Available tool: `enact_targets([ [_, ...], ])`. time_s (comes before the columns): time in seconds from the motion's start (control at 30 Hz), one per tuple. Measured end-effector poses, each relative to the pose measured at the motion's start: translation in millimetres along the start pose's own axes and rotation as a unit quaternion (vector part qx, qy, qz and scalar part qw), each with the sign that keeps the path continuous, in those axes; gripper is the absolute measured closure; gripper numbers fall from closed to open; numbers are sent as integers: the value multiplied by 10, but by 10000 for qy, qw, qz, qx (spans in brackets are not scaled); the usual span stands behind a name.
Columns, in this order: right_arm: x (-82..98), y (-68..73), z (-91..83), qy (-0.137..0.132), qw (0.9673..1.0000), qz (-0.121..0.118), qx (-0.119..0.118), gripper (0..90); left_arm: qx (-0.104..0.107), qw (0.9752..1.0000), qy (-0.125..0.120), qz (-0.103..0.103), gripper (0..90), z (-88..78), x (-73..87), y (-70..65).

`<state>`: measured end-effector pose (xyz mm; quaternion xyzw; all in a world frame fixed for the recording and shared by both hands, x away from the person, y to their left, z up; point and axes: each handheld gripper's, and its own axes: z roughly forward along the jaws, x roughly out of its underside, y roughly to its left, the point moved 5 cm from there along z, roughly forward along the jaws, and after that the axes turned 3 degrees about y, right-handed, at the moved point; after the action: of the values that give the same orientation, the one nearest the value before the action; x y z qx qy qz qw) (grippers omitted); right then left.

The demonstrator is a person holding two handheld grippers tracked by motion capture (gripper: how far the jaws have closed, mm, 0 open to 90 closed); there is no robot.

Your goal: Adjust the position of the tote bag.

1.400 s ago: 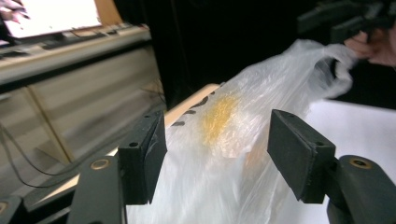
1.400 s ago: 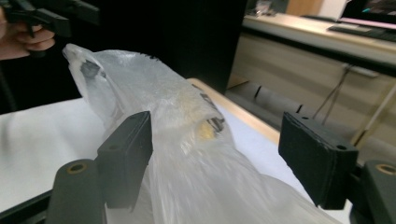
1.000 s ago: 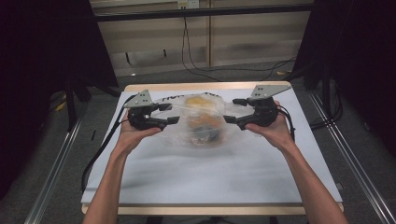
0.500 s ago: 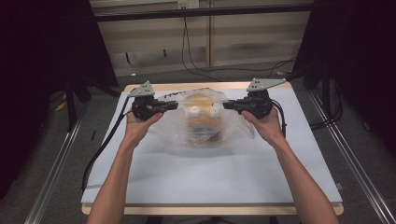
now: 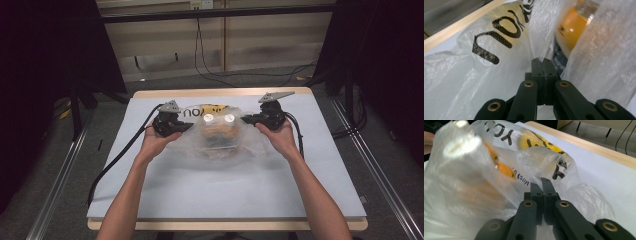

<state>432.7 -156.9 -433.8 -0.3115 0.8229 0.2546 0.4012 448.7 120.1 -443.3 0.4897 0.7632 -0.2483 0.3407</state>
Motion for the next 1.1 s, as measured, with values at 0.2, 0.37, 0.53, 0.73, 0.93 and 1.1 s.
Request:
enact_targets([
  [0.2, 169, 68, 28, 222, 9996, -130, -65, 900, -70, 9999, 99, 120, 900, 6, 71, -85],
  [0.37, 299, 34, 128, 509, 9984, -213, 91, 900, -108, 9992, 355, 165, 900, 121, 201, -81],
  [0.53, 423, -12, 226, 651, 9977, -159, 56, 900, -80, 9987, 492, 113, 900, 201, 291, -45],
  [0.73, 602, -34, 337, 862, 9961, -147, 67, 900, -50, 9982, 600, 39, 900, 299, 396, -34],
  [0.93, 691, -87, 413, 1029, 9944, -152, 161, 899, -121, 9975, 700, 47, 900, 373, 449, 9],
  [1.1, 742, -133, 432, 1107, 9934, -129, 260, 898, -165, 9966, 802, -60, 883, 395, 534, 46],
])
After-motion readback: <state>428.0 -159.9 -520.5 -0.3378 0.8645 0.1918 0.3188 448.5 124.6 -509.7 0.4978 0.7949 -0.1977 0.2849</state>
